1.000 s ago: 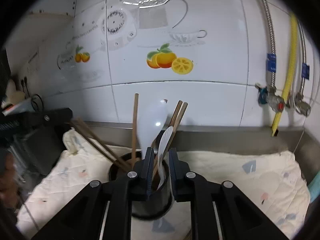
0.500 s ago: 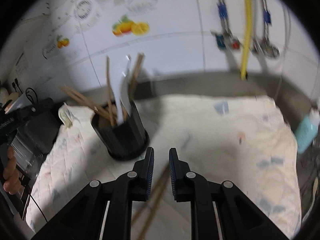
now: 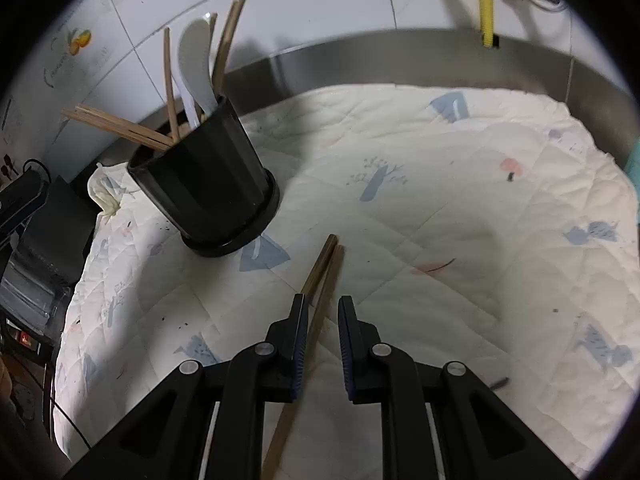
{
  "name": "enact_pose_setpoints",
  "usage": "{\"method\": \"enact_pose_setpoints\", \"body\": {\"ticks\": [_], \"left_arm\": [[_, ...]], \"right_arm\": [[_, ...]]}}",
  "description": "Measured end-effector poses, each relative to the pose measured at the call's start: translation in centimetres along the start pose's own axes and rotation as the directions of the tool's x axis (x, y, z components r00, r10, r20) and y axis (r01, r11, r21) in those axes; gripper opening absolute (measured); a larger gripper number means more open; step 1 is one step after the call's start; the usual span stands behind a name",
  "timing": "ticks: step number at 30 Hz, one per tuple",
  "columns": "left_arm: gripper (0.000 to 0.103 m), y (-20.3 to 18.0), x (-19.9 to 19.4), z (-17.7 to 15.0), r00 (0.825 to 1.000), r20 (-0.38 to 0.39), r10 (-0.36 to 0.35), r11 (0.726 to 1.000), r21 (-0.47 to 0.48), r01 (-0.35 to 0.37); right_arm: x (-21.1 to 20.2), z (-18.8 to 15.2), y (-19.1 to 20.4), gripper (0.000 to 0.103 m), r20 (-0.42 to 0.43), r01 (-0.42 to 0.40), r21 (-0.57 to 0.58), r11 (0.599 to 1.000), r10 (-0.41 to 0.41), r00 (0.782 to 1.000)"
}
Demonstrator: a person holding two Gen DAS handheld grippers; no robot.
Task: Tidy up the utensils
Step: 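Move both open tools to the loose chopsticks on the mat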
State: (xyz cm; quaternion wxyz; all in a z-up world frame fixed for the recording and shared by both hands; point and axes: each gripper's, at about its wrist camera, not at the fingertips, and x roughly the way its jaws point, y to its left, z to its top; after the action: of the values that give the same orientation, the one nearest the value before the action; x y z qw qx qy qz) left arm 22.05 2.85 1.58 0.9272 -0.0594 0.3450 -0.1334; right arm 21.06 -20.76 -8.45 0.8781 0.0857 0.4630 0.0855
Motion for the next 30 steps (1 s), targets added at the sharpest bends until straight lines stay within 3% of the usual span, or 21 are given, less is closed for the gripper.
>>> {"method": "enact_pose_setpoints", "body": {"ticks": [17,19,24,30], "left_arm": [[0.036,1.2,2.2,-0.6,0.999,-0.046,-0.002,1.000,-0.014,0.002],[0.036,0.9,2.4,-0.7,0.999,-0.051,-0.010,1.000,-0.010,0.009],[0.036,-0.8,3.5,-1.3,0.995,-0.088,-0.037,0.999,0.023,0.039],[0.036,-3.7,5.9,-3.0,0.978,-0.177,-0.107,0.990,0.067,0.121]], "right_arm": [[3.3,1.1,0.8,0.017,-0.058,0.060,-0.022,0.998,-0.061,0.996],[3.3,1.1,1.0,0.013,-0.061,0.080,-0.047,0.996,-0.083,0.995],[2.6,0.7,0.5,0.013,-0.058,0.067,-0.033,0.997,-0.068,0.996],[0.9,0.1,-0.7,0.012,-0.031,0.052,-0.005,0.999,-0.053,0.998]]}}
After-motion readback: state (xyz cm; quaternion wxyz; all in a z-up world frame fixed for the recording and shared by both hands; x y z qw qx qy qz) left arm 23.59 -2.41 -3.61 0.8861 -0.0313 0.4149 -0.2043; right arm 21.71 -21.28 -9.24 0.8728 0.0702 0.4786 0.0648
